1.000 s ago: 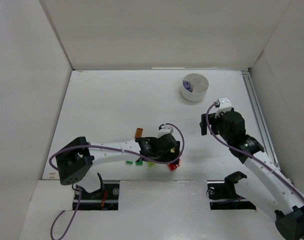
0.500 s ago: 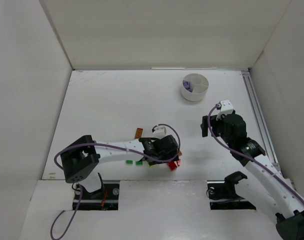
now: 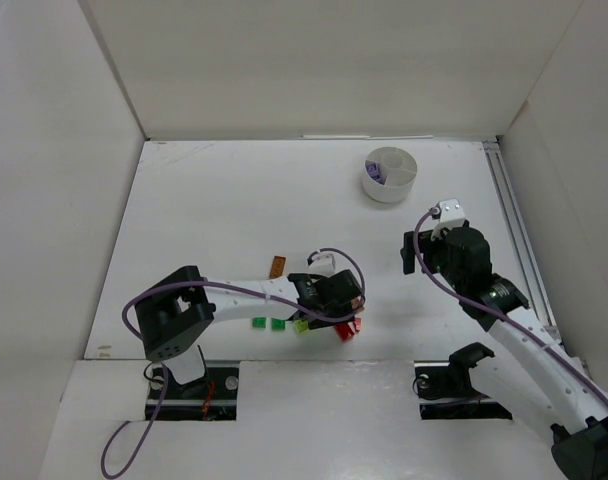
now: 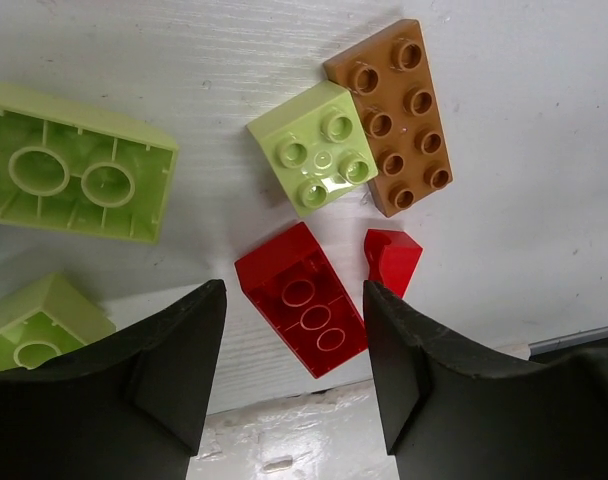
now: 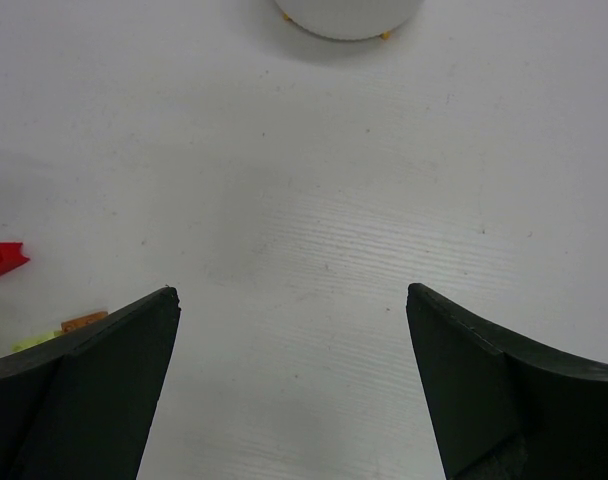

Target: Sort the legos into containers by color

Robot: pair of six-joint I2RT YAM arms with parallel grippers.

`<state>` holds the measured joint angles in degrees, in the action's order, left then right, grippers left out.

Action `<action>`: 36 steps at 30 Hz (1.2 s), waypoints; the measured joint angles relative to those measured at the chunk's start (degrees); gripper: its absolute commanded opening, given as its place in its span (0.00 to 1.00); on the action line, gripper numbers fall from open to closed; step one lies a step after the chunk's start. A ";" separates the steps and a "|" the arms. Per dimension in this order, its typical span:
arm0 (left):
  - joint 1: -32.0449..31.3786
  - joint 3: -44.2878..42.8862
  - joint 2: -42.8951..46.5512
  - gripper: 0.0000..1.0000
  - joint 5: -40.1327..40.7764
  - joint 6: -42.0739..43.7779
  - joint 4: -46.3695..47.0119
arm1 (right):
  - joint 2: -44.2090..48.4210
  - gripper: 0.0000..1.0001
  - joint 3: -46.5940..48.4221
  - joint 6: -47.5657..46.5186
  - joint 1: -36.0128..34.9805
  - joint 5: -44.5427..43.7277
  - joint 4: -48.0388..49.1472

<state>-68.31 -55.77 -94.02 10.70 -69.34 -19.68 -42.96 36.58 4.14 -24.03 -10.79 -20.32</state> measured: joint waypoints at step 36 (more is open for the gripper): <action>0.00 -3.82 3.32 0.26 5.14 4.83 -1.64 | 4.46 1.00 -0.35 -0.90 -0.11 2.82 0.52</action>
<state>-68.31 -59.59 -90.70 15.84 -64.51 -21.32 -38.50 36.23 3.25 -24.14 -7.97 -19.79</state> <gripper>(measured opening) 0.352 0.995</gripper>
